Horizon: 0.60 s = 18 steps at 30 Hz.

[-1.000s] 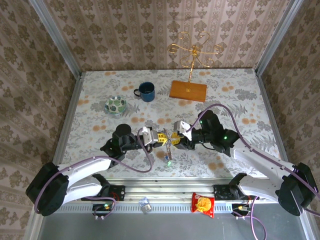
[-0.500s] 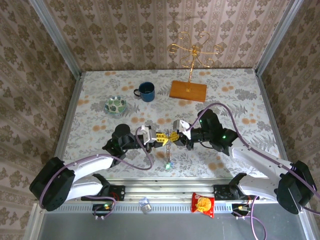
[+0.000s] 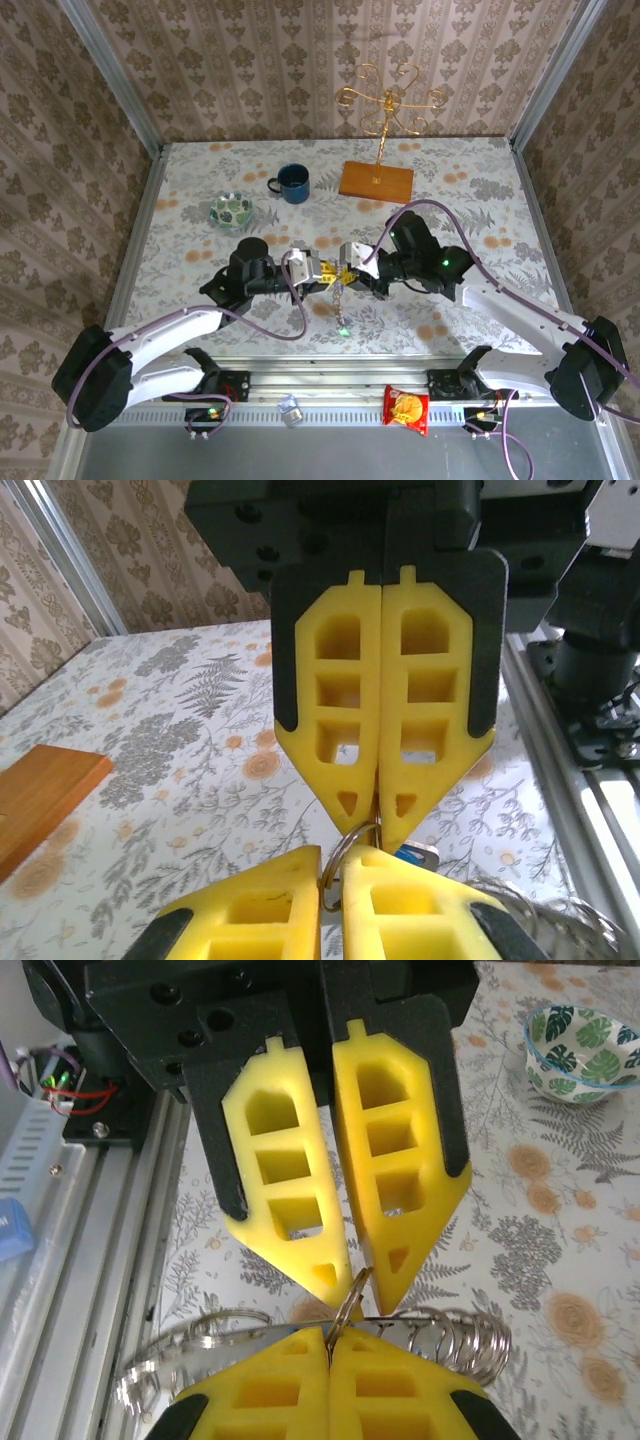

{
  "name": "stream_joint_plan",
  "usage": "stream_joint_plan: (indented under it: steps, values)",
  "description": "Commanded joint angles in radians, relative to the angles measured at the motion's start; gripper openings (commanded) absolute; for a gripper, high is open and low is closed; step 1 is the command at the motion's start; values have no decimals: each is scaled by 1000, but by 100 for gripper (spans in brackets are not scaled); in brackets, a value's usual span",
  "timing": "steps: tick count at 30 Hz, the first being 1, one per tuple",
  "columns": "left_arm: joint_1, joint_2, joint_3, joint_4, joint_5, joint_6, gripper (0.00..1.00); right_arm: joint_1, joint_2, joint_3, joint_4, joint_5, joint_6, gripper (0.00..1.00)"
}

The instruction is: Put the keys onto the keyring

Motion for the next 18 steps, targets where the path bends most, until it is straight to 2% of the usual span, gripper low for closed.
stream_joint_plan:
  steps: [1,12,18]
  values:
    - [-15,4,74,-199,-66,137,13,35,17,69,-105,-1,-63,0]
    - [-31,16,101,-222,-29,169,19,66,75,155,-147,79,-102,0]
    - [-31,19,110,-244,26,175,12,77,82,170,-129,109,-91,0]
